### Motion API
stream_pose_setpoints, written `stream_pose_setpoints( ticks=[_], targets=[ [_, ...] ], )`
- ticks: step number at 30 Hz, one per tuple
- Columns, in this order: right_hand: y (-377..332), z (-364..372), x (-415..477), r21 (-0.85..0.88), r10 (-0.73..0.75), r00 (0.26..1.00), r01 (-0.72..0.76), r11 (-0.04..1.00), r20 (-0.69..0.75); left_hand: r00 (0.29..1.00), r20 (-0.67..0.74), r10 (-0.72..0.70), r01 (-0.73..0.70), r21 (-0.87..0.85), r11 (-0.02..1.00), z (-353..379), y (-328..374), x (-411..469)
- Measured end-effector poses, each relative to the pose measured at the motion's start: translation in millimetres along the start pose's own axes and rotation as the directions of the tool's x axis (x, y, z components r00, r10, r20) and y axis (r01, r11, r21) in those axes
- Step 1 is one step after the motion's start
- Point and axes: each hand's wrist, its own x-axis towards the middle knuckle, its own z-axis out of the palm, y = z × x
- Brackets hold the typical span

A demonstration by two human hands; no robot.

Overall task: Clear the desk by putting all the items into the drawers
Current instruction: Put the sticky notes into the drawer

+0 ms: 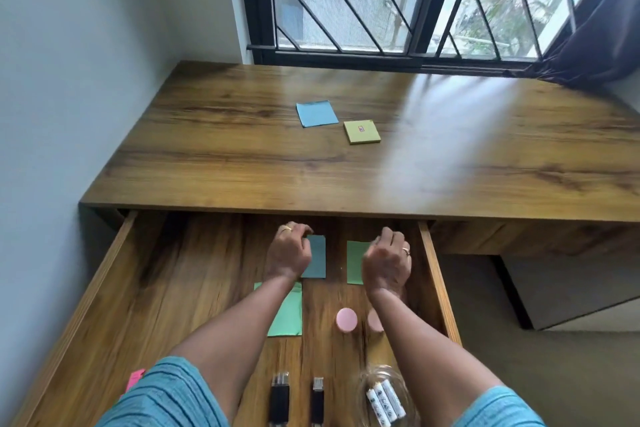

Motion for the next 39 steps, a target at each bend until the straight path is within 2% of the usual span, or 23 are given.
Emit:
stream_pose_setpoints(
  ticks=[2,5,8,13,17,21,23,26,30,33,39],
  targets=[
    [-8.7,-5.6,21.2,-0.012,-0.097,0.994,0.096,0.995,-0.060,0.993,-0.075,0.090,-0.092,-0.015,0.996,-13.3,10.6,16.4],
    [-25.0,-12.0,63.9,-0.008,-0.125,0.989,0.125,0.992,-0.077,0.986,-0.153,0.062,-0.066,-0.024,0.998,-27.6,30.0,61.0],
    [-42.3,-13.1,111.5,0.036,-0.115,0.992,0.117,0.992,-0.057,0.990,-0.136,-0.043,0.040,-0.029,0.999,-32.1,40.2,120.0],
    [-70.4,10.8,189.9,0.093,-0.083,0.987,0.071,0.993,0.136,0.963,-0.015,-0.268,0.268,0.089,0.959,-17.6,37.1,215.8],
    [-87.1,38.5,224.0,0.124,-0.028,0.973,0.000,0.992,0.230,0.884,-0.013,-0.468,0.468,-0.032,0.883,-5.4,39.9,266.8],
    [-96.7,64.1,223.1,0.117,0.019,0.971,-0.048,0.992,0.237,0.838,-0.021,-0.545,0.540,-0.109,0.834,1.1,55.6,301.7],
    [-98.3,69.3,220.2,0.089,-0.010,0.981,-0.008,0.996,0.193,0.829,0.021,-0.558,0.558,-0.081,0.826,3.9,63.3,316.1],
    [-98.4,69.5,219.2,0.074,-0.043,0.982,0.030,0.997,0.184,0.824,0.052,-0.565,0.562,0.056,0.825,4.7,65.0,329.6],
    [-99.4,64.8,217.5,0.142,0.006,0.985,-0.031,0.989,0.172,0.848,0.095,-0.522,0.518,0.064,0.853,1.9,60.6,331.9],
    [-99.3,57.3,216.2,0.205,-0.011,0.985,-0.025,0.979,0.174,0.813,0.099,-0.574,0.551,0.189,0.813,-9.9,59.7,326.8],
    [-103.3,40.3,204.3,0.443,-0.023,0.962,-0.104,0.891,0.274,0.737,0.215,-0.641,0.614,0.185,0.768,-32.3,45.7,300.3]
  ],
)
